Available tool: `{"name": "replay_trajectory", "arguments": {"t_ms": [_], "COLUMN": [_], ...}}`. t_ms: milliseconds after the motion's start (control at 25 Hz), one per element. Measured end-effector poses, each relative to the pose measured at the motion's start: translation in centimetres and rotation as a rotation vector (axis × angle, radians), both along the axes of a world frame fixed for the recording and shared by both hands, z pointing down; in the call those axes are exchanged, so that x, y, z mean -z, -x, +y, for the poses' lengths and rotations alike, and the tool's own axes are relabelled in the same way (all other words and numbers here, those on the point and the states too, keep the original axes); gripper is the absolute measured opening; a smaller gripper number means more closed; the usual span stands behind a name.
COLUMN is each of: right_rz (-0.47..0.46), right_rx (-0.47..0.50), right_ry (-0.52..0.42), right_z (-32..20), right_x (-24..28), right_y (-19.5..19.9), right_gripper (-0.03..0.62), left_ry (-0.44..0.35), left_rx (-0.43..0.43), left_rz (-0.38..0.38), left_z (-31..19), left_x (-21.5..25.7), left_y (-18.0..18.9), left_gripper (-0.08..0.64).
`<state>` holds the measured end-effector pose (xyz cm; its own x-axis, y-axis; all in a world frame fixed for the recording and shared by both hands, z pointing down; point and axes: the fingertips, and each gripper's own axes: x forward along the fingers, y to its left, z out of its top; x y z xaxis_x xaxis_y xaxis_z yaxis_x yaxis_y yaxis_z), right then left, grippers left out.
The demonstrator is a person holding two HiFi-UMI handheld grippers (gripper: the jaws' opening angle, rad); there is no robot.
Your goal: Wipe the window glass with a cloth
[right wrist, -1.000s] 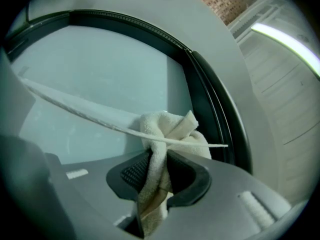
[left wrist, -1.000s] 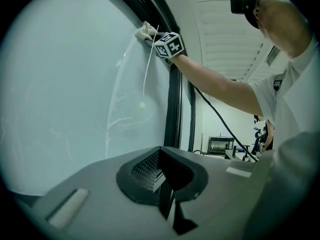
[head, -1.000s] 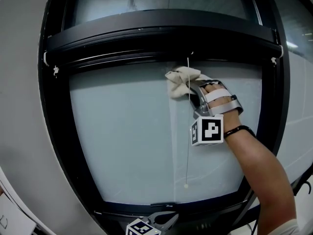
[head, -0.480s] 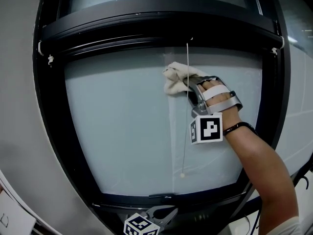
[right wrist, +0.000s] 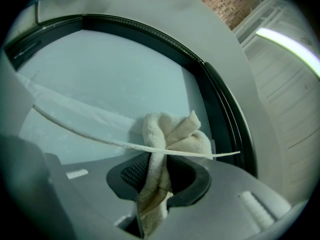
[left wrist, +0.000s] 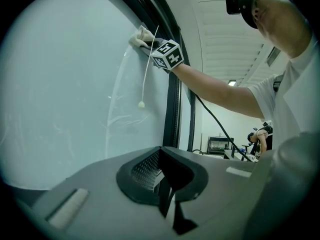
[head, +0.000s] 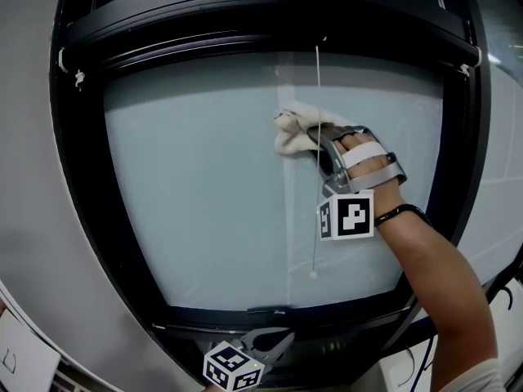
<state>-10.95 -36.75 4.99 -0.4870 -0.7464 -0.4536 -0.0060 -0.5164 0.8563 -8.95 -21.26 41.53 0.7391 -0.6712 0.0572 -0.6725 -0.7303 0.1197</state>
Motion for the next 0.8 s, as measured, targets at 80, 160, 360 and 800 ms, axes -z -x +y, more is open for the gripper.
{"name": "replay_trajectory", "arguments": {"t_ms": [80,160,360,800], "right_rz": [0.005,0.010,0.015,0.024], "right_rx": [0.003,0.006,0.016,0.046], "right_ry": [0.005,0.011,0.029,0.070], "right_z": [0.0,0.0,0.0,0.2], "right_x": [-0.5,-1.0,-2.5,-5.9], "right_y": [0.1,0.1,0.1,0.1], "right_gripper": [0.087,0.087,0.087,0.087], "left_ry": [0.014,0.020,0.024,0.029], "left_rx": [-0.004,-0.006,-0.012,-0.008], "left_rz": [0.007,0.009,0.008,0.014], "left_z": [0.1,0.1,0.4,0.7], "left_x": [-0.1,-0.3,-0.6,-1.0], "left_y": [-0.2,-0.2,-0.3,-0.5], "left_gripper": [0.017,0.017,0.017,0.017]}}
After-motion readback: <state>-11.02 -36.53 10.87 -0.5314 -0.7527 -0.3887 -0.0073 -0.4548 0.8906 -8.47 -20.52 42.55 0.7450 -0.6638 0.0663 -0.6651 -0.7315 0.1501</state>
